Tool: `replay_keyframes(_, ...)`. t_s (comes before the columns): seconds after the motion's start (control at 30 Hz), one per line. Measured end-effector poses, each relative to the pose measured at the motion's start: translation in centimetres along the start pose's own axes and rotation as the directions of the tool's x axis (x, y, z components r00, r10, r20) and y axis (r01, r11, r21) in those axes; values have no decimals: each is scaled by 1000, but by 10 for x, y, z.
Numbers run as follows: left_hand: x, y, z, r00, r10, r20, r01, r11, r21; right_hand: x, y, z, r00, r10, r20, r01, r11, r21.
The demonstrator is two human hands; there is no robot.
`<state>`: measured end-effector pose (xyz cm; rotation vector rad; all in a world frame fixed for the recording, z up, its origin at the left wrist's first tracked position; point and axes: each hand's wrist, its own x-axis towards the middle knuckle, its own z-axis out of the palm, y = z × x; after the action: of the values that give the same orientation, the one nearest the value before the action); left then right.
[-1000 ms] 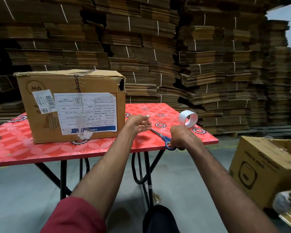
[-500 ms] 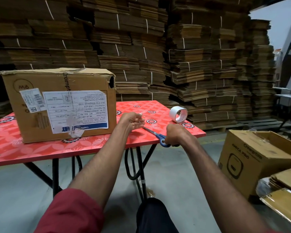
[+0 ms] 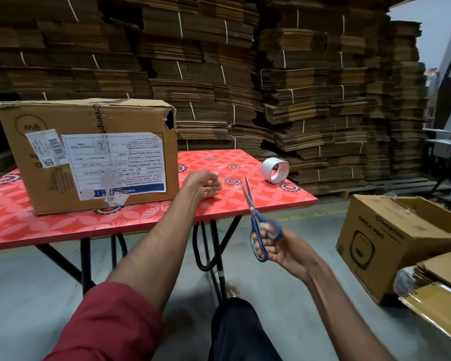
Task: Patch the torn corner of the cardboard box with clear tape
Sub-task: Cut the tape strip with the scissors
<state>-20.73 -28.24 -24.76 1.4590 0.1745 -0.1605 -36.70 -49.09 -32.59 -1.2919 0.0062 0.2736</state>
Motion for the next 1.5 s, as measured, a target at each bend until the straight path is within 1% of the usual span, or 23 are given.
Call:
replay_keyframes(0.07,1,-3,0,1000,-7,-12,7,1000,0,3,-3,10,999,14,-52,-10,997,75)
replay_keyframes(0.13,0,-5,-1,1000,-14,-9,14,1000,-5,7,-6,15,997,6,-81,0,997,81)
replay_keyframes(0.27,0,-6,-6,999,-29,-17,29,999,-15,8,-5,13,997,12,-82,-2,992,123)
replay_keyframes(0.37,1,-7,-7,1000,-23,-19,23,1000,-22,6,-9,9,997,31,-74,-25,996,84)
replay_keyframes(0.6,0,-7,-6,1000,-8,-13,8,1000,-3,21,-34,11,993,31,-111,-35,999,-37)
replay_keyframes(0.73,0,-7,-9,1000,-20,-6,20,999,-34,29,-44,7,994,54,-91,-65,991,-119)
replay_keyframes(0.83,1,-6,-10,1000,-24,-5,23,998,-58,31,-44,3,995,59,-79,-69,989,-129)
replay_keyframes(0.97,2,-7,-13,999,-39,-14,37,996,-82,30,-37,-3,993,100,-68,-109,982,-156)
replay_keyframes(1.07,2,-7,-17,998,-54,-24,51,993,-104,26,-26,-9,992,114,-53,-120,985,-123)
replay_keyframes(1.2,1,-9,-16,998,-55,-31,51,992,-113,27,-22,-5,993,111,-34,-113,988,-104)
replay_keyframes(1.37,0,-8,-16,998,-46,-34,43,994,-104,38,-35,7,997,68,-24,-70,990,-119)
replay_keyframes(1.5,-2,-8,-16,999,-47,-27,44,994,-101,45,-39,12,996,89,-7,-89,984,-152)
